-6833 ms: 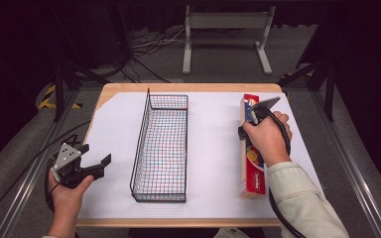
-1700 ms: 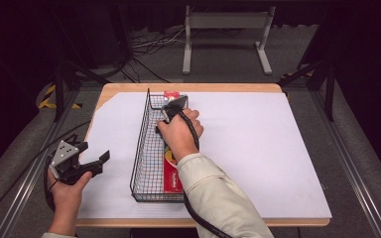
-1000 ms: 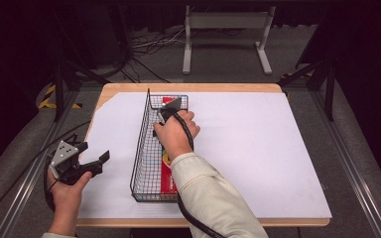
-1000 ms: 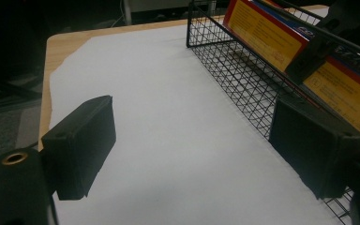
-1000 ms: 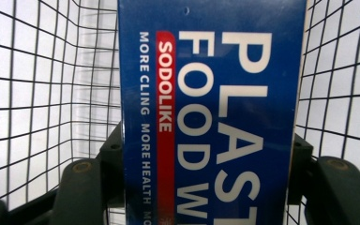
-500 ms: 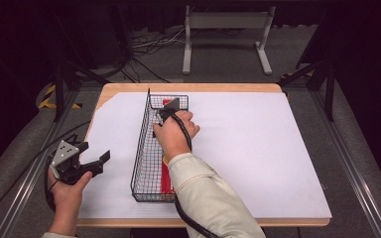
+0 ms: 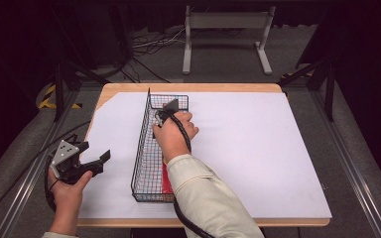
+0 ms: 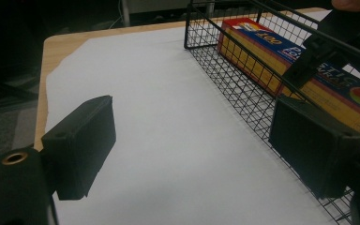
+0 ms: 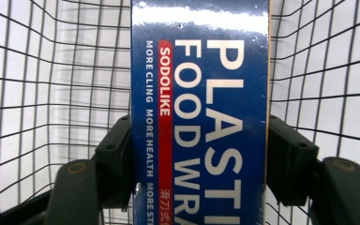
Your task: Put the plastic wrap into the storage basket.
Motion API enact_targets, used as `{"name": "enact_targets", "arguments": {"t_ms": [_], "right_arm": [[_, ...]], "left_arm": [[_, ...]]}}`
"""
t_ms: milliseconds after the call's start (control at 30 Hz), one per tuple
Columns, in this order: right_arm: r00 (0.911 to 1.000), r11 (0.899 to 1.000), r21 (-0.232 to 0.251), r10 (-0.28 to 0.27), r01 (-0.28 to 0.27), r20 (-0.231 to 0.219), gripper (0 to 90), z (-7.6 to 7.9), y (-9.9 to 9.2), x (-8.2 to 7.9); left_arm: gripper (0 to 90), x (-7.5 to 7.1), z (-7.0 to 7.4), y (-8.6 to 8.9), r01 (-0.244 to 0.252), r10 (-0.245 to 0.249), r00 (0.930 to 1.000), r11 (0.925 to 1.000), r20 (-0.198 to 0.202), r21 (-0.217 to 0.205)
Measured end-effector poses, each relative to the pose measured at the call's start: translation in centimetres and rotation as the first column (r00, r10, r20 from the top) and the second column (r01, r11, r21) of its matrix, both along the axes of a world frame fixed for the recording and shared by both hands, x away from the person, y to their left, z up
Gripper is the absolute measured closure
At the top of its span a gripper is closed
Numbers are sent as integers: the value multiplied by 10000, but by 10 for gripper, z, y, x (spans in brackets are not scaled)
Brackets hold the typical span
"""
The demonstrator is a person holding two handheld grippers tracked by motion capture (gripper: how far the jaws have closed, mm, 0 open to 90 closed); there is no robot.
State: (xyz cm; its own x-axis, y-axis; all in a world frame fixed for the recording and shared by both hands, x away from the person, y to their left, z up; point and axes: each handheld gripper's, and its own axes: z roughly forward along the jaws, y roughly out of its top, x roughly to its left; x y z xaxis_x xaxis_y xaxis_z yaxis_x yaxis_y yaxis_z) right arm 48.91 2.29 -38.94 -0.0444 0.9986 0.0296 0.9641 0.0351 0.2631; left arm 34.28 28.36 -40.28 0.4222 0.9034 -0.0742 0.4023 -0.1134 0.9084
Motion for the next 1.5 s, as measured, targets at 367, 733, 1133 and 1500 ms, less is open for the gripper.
{"name": "enact_targets", "arguments": {"t_ms": [367, 733, 1133, 1500], "right_arm": [[9994, 9992, 392, 115, -127, 311, 287, 10, -2, -1], [9856, 9963, 388, 693, -761, 1541, 264, 36, -6, -12], [9615, 9897, 480, 1189, -1348, 2477, 236, 58, -19, -23], [9258, 9757, 735, 1707, -2066, 3373, 219, 67, -49, -34]], "left_arm": [[154, 0, 1, 0, 18, -18, 10000, 10000, -40, -35], [154, 1, 1, -1, 43, -43, 10000, 10000, -9, -42], [154, -1, 0, 0, -38, 39, 10000, 10000, -3, 57], [153, -1, 2, 7, -147, 147, 9999, 9999, 15, 6]]}}
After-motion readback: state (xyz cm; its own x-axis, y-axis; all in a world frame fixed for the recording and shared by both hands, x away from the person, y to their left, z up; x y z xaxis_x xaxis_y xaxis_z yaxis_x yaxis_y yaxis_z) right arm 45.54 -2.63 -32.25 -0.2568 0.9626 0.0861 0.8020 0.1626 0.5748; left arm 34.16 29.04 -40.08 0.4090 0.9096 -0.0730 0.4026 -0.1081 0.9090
